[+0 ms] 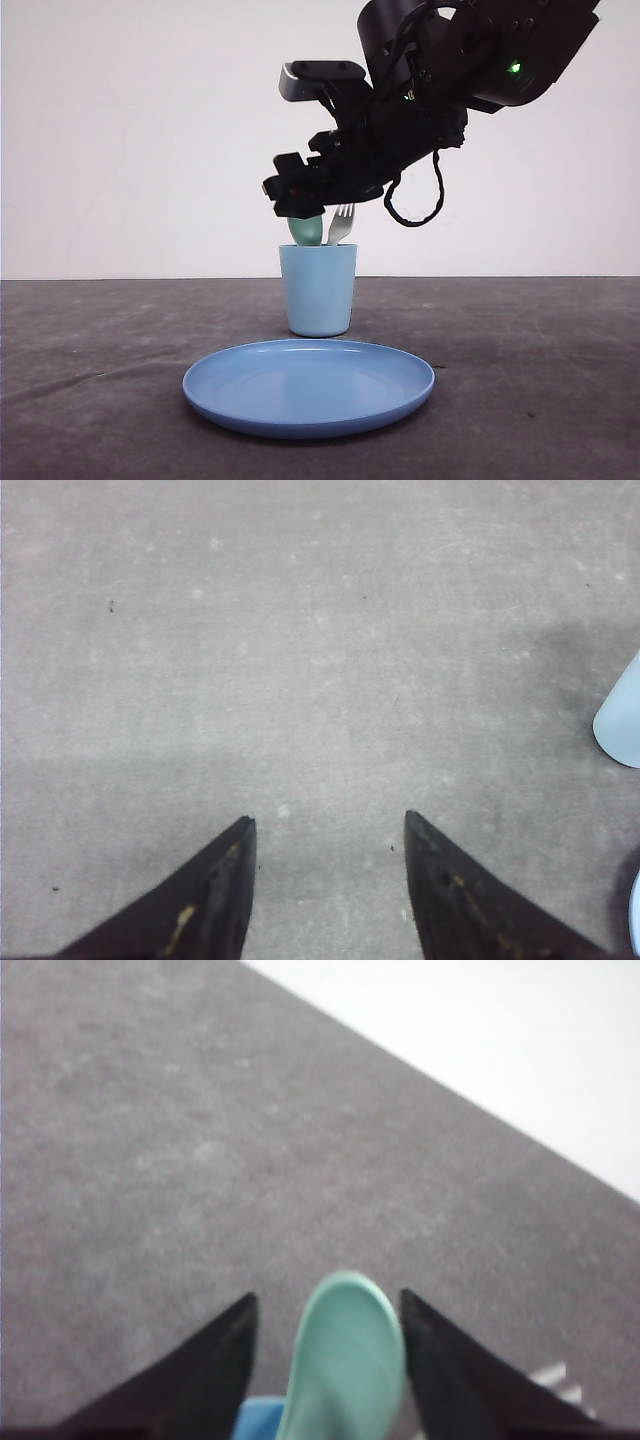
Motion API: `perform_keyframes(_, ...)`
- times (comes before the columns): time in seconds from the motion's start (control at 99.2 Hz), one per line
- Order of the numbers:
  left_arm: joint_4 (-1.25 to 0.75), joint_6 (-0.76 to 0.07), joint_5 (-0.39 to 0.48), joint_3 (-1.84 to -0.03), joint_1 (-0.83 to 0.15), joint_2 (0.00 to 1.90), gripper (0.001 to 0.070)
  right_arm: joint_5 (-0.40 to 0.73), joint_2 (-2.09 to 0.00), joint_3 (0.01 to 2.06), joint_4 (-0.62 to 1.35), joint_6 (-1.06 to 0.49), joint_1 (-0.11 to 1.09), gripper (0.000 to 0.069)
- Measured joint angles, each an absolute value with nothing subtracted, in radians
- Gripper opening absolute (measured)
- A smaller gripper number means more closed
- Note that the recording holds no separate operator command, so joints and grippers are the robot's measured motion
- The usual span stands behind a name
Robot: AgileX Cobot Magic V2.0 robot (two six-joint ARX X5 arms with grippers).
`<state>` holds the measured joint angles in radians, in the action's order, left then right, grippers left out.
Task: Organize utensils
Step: 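Lower the spoon into the cup beside the fork and open the right gripper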
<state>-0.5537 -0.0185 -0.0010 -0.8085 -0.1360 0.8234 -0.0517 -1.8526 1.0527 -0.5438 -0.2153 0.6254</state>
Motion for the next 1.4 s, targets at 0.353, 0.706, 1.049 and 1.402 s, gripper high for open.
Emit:
perform_keyframes(0.353,-0.553,-0.018,-0.001,-0.809,-0.136,0.824,0.0279,-0.051,-1.764,1.053,-0.484,-0.215,0.662,0.0476)
perform_keyframes(0.706,-0.553,-0.018,-0.001,-0.809,-0.136,0.823,0.0279,-0.049,-1.49,1.053,-0.142,-0.184,0.675,0.0476)
perform_keyframes(1.049,-0.554,-0.011,-0.001,-0.809,-0.136,0.823,0.0279,0.02,-1.182,1.053,0.276,-0.076,0.613,0.0476)
perform_keyframes(1.402,-0.554,-0.011,-0.001,-0.809,-0.136,0.823,0.0279,-0.073,-1.114,1.048,0.575,-0.029,0.507,0.068)
